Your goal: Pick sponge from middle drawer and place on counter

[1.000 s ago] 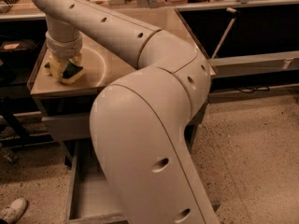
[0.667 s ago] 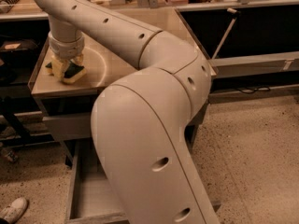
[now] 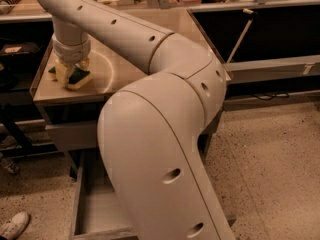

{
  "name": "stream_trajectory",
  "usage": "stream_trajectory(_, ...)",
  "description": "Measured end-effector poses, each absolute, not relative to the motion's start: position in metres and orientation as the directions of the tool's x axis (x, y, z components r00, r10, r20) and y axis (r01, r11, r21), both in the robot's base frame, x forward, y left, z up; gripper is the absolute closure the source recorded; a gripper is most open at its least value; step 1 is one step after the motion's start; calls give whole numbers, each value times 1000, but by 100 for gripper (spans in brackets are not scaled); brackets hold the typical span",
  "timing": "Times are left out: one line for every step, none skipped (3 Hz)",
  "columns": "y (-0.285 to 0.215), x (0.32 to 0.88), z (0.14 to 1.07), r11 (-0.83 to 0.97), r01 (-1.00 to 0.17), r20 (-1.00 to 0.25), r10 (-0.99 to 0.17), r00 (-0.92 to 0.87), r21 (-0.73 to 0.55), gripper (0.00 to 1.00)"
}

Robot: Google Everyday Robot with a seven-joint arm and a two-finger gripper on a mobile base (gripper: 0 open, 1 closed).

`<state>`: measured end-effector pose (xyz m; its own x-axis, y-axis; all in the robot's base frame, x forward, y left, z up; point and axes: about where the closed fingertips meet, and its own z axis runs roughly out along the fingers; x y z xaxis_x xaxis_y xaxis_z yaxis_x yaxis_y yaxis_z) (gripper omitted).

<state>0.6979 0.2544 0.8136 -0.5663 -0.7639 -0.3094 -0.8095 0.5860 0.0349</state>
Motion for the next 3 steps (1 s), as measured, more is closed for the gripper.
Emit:
stream_trajectory(254,698,814,586,-810,-309,-764,-566,35,35)
stream_trajectory(254,698,814,586,-810,-309,-764,-566,35,11)
stream_trajectory(254,698,813,586,-810,-309,-764,-566,35,0)
